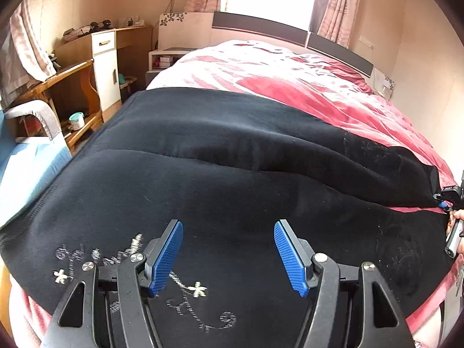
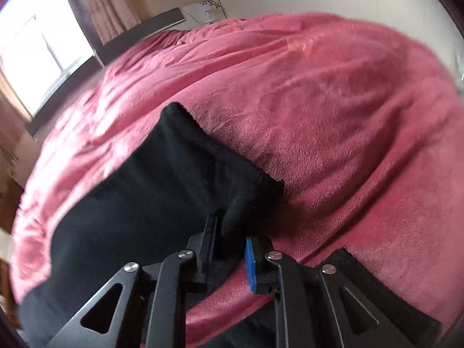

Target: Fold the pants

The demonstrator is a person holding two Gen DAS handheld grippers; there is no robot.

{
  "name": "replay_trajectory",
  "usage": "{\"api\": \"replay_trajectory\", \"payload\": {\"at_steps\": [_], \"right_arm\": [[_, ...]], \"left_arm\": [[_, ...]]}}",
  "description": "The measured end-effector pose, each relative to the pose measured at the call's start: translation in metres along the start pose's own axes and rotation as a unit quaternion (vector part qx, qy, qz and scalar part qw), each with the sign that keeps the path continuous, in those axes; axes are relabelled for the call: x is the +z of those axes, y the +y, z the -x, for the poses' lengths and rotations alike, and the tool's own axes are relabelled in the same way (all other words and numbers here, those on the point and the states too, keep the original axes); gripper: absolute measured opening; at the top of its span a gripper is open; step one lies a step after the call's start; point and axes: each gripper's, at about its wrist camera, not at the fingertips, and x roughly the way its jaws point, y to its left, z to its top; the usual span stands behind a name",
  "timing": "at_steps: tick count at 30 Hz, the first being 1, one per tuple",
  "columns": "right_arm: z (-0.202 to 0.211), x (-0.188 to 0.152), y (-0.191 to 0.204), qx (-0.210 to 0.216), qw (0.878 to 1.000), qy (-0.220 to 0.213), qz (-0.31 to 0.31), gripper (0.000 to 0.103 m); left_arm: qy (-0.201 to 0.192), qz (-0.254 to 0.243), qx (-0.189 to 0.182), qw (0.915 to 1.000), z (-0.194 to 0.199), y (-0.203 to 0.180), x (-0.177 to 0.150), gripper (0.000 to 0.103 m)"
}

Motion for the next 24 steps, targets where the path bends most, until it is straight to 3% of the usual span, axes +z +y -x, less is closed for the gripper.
{"api": "replay_trajectory", "payload": {"at_steps": [2, 3, 6, 8, 11, 14, 17, 20, 24], "right_arm": [[0.015, -0.002, 0.006, -0.023, 1.000, -0.010, -0.010, 0.039], [0.025, -0.004, 0.008, -0.017, 0.999, -0.026, -0.016, 0.039], [0.059, -0.020, 0.026, 0.009, 0.997, -0.079, 0.008, 0.045], [0.073, -0.039, 0.052, 0.054, 0.992, -0.092, 0.063, 0.045], [0.079, -0.073, 0.095, 0.124, 0.977, -0.067, 0.160, 0.045], [0.067, -0.096, 0.131, 0.148, 0.964, -0.045, 0.217, 0.045], [0.050, -0.117, 0.153, 0.124, 0.961, -0.028, 0.246, 0.045], [0.033, -0.122, 0.145, 0.083, 0.968, -0.026, 0.234, 0.042], [0.020, -0.121, 0.118, 0.090, 0.975, -0.033, 0.200, 0.043]], "left_arm": [[-0.001, 0.003, 0.002, 1.0000, 0.001, 0.004, 0.002, 0.067], [-0.003, 0.005, 0.005, 1.0000, 0.001, 0.005, 0.003, 0.067], [-0.006, 0.014, 0.004, 0.9999, 0.001, 0.013, 0.010, 0.067], [-0.014, 0.016, 0.012, 0.9997, 0.001, 0.020, 0.021, 0.067], [-0.011, 0.016, 0.014, 0.9997, -0.001, 0.030, 0.037, 0.067], [-0.004, 0.022, 0.022, 0.9995, -0.008, 0.044, 0.056, 0.067], [0.002, 0.033, 0.036, 0.9988, -0.016, 0.061, 0.071, 0.067], [0.006, 0.043, 0.051, 0.9978, -0.026, 0.078, 0.086, 0.067], [0.028, 0.093, 0.053, 0.9938, -0.049, 0.112, 0.113, 0.067]]}}
